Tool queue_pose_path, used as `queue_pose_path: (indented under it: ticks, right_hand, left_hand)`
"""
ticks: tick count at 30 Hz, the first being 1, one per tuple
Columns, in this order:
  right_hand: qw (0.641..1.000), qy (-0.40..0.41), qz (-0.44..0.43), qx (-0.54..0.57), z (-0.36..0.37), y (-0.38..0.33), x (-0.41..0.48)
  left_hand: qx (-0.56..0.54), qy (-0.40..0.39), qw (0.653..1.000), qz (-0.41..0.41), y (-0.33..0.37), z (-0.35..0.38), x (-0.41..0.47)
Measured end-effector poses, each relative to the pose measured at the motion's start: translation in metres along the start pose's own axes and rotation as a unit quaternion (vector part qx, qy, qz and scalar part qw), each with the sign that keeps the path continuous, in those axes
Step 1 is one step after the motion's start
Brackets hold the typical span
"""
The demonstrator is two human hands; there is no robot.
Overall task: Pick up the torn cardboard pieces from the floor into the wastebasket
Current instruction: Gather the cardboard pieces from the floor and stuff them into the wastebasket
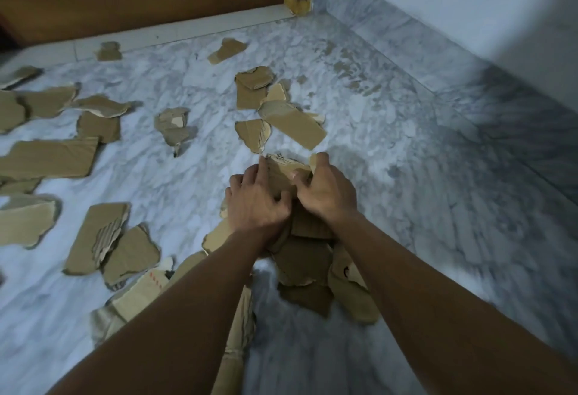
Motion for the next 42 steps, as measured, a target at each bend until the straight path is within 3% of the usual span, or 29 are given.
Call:
queue_pose_path:
  ticks: [6, 8, 13, 15, 18, 22, 25, 28, 31, 36, 42]
  right_hand:
    - [0.996, 0.040, -0.080, 0.013, 0.001, -0.004, -0.023]
    - [0.998, 0.023, -0.062, -0.011, -0.005, -0.001, -0.025]
    - [0.996, -0.032, 0.074, -0.040, -0.017, 0.031, -0.051]
    - [0.986, 0.009, 0.168, -0.003, -0.028, 0.054, -0.077]
    - [0.936, 0.119, 0.319, 0.095, -0.026, 0.087, -0.147]
    - [0.940, 0.188, 0.263, 0.112, -0.006, 0.077, -0.179]
    - [0.955, 0.164, 0.216, 0.117, -0.003, 0.065, -0.139]
    - [0.977, 0.148, 0.149, 0.042, -0.010, 0.060, -0.123]
    - [0.982, 0.116, 0.149, -0.021, -0.018, 0.060, -0.116]
    - [0.975, 0.070, 0.176, 0.113, -0.016, 0.053, -0.103]
    - [0.954, 0.064, 0.134, 0.260, -0.029, 0.060, -0.101]
  left_hand:
    - [0.018, 0.007, 1.000, 0.002, 0.003, -0.001, -0.008]
    - [0.025, 0.003, 1.000, 0.003, 0.003, -0.002, -0.008]
    - [0.021, -0.018, 0.999, 0.021, -0.004, -0.001, -0.014]
    - [0.017, -0.025, 0.999, 0.026, -0.004, -0.002, -0.016]
    - [0.014, -0.042, 0.999, 0.018, -0.004, -0.003, -0.018]
    - [-0.024, -0.070, 0.997, 0.019, -0.001, -0.004, -0.019]
    - [-0.054, -0.092, 0.994, 0.020, -0.005, -0.004, -0.018]
    - [-0.107, -0.115, 0.987, 0.022, -0.006, -0.008, -0.016]
    - [-0.117, -0.148, 0.981, -0.032, -0.014, -0.006, -0.015]
    - [-0.158, -0.189, 0.967, -0.066, -0.007, -0.009, -0.012]
    - [-0.217, -0.203, 0.955, -0.020, 0.005, -0.009, -0.018]
Point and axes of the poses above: each hand's wrist, its own x-axis towards the middle knuckle, its own z-axis out of the palm, y = z × x, the point moved 6 cm from there along x, towards the middle knuckle, and after that the axes turned 6 degrees about x, right-handed, at the moved point
